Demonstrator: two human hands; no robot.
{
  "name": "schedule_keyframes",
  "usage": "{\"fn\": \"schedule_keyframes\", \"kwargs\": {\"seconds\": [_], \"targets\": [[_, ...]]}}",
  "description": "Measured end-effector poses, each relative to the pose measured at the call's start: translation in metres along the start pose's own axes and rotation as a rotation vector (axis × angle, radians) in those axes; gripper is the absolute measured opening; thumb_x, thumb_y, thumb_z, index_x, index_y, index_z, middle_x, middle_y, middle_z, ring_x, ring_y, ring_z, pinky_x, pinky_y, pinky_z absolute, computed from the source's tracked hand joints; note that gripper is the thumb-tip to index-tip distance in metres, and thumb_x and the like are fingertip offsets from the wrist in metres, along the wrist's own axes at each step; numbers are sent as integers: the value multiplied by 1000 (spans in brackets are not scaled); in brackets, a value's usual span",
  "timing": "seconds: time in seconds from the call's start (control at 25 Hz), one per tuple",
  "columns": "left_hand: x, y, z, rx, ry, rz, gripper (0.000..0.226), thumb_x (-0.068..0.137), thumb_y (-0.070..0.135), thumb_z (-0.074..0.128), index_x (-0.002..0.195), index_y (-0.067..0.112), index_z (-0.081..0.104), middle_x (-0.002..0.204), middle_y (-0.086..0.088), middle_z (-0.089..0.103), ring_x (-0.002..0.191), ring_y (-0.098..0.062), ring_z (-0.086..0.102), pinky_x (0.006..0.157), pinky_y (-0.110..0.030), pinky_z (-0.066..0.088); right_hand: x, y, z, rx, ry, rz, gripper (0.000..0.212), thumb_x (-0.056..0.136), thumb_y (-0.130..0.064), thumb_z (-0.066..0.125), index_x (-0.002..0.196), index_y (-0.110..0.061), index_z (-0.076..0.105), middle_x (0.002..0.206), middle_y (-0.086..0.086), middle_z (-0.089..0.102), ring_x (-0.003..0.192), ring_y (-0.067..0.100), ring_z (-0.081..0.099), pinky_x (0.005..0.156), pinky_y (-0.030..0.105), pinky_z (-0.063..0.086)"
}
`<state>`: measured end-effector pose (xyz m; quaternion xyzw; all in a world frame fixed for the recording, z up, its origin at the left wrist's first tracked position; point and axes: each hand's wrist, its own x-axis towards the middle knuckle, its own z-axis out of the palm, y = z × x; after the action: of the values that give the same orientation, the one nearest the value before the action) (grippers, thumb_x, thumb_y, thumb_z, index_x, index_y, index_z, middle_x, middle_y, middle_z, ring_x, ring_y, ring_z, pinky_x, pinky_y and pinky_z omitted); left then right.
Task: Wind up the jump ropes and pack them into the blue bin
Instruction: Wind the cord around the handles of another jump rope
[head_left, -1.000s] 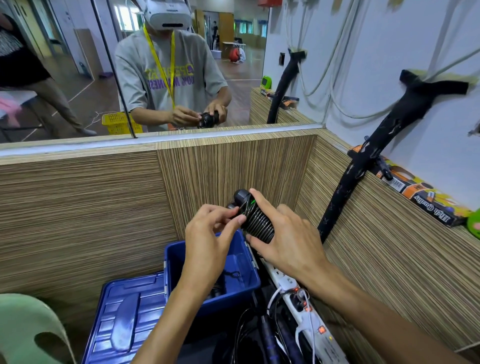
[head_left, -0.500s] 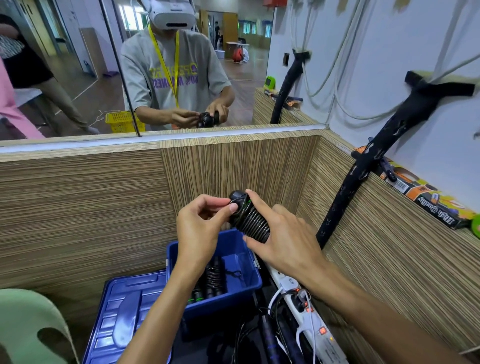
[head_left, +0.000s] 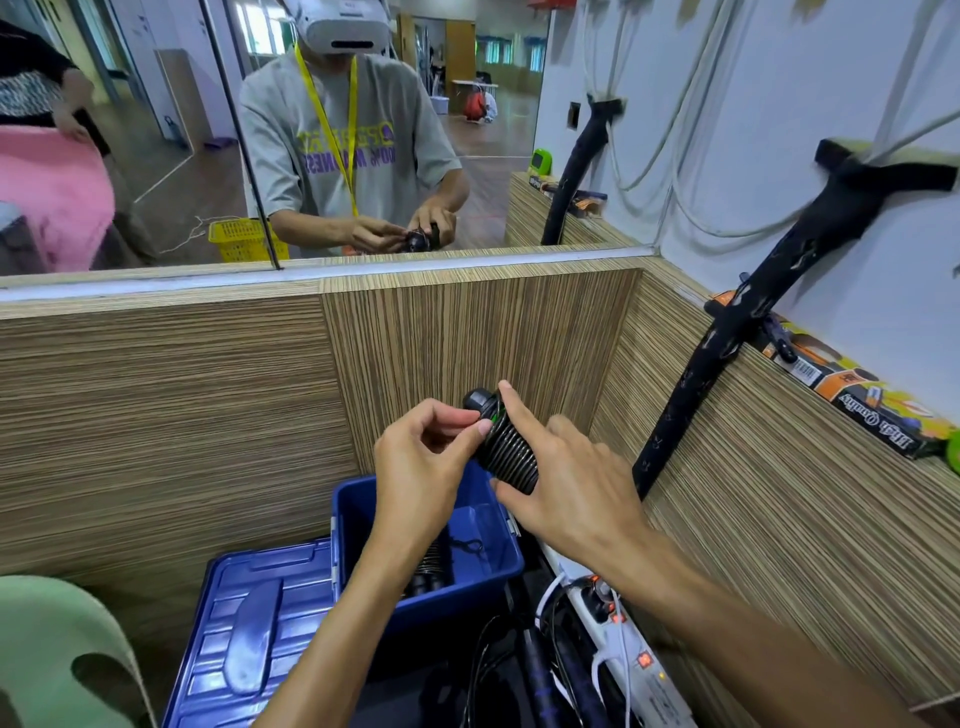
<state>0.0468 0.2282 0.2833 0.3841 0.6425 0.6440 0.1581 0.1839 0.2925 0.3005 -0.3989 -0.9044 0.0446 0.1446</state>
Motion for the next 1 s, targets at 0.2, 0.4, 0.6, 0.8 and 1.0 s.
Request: {"fn": "schedule_keyframes", "kwargs": {"seconds": [0.2, 0.4, 0.6, 0.8, 1.0], "targets": [[3, -3, -11, 85, -107, 30, 15, 85, 20, 72, 101, 21, 74, 87, 5, 74, 86, -5, 69, 81, -26, 56, 1, -2, 3, -27, -16, -14, 88, 91, -61, 51, 153, -47, -10, 108, -4, 49, 90, 23, 65, 66, 33, 38], [-6, -1, -9, 230, -178, 113, 23, 82, 21, 76, 104, 20, 70, 83, 10, 71, 81, 7, 64, 74, -9, 49, -1, 1, 8, -26, -42, -10, 90, 90, -60, 53, 153, -46, -9, 110, -4, 50, 93, 22, 64, 69, 34, 38], [-4, -8, -5, 331, -158, 88, 25, 88, 25, 70, 113, 23, 65, 84, 12, 66, 90, -3, 61, 76, -14, 46, 0, 3, 11, -40, -36, -15, 90, 89, -60, 53, 153, -46, -9, 108, -3, 50, 92, 22, 65, 68, 33, 38], [-4, -6, -5, 175, -128, 25, 14, 93, 15, 63, 106, 19, 66, 89, 7, 70, 86, 2, 63, 77, -10, 47, -3, 1, 9, -37, -10, -38, 89, 91, -62, 50, 152, -47, -11, 105, -3, 47, 82, 20, 64, 67, 33, 46], [4, -7, -8, 49, -169, -90, 13, 92, 16, 63, 103, 21, 66, 91, 2, 71, 88, -4, 66, 80, -21, 51, 1, 1, 9, -60, -12, -55, 90, 92, -62, 50, 152, -45, -15, 113, 2, 50, 80, 22, 65, 68, 35, 49]]}}
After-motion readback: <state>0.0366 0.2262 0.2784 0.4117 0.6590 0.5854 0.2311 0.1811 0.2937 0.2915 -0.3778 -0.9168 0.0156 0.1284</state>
